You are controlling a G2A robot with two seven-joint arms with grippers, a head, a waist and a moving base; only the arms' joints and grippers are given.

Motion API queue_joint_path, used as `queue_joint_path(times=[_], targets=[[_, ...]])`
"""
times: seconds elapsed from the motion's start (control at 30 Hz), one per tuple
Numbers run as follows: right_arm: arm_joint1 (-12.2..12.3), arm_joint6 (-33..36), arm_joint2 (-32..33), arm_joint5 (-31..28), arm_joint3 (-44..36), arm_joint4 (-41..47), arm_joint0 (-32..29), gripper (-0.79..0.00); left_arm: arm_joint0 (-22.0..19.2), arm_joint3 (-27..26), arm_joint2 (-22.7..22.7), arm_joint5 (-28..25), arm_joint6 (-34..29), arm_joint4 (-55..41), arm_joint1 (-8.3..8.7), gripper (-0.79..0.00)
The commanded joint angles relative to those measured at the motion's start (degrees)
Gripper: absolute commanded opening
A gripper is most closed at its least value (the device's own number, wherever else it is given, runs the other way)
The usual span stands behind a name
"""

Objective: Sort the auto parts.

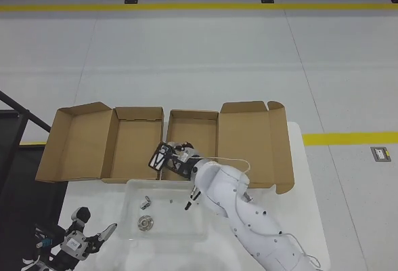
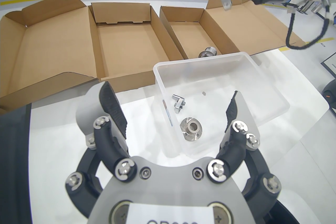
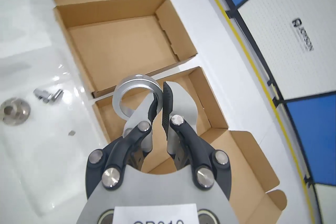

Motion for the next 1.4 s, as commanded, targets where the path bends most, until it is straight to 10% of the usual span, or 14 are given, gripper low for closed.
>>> queue_joint_path(times=[0.0,0.6,0.9,1.07,1.37], targets=[[-0.86,0.83,0.76,2.73,5.62,4.70,3.85,-0.785,0.00,0.00,0.00,0.00,0.00,0.00,0.00,0.000],[-8.99,7.99,-2.58,5.17,54.13,20.22,27.65,-0.785,0.00,0.00,0.00,0.00,0.00,0.00,0.00,0.000],[-11.87,5.41,-4.82,2.90,61.45,20.55,29.67,-0.785,0.00,0.00,0.00,0.00,0.00,0.00,0.00,0.000],[-12.74,4.88,-5.06,3.42,63.51,21.05,30.50,-0.597,0.00,0.00,0.00,0.00,0.00,0.00,0.00,0.000],[-13.41,3.91,-5.22,3.18,65.14,21.47,31.36,-0.573,0.00,0.00,0.00,0.00,0.00,0.00,0.00,0.000]])
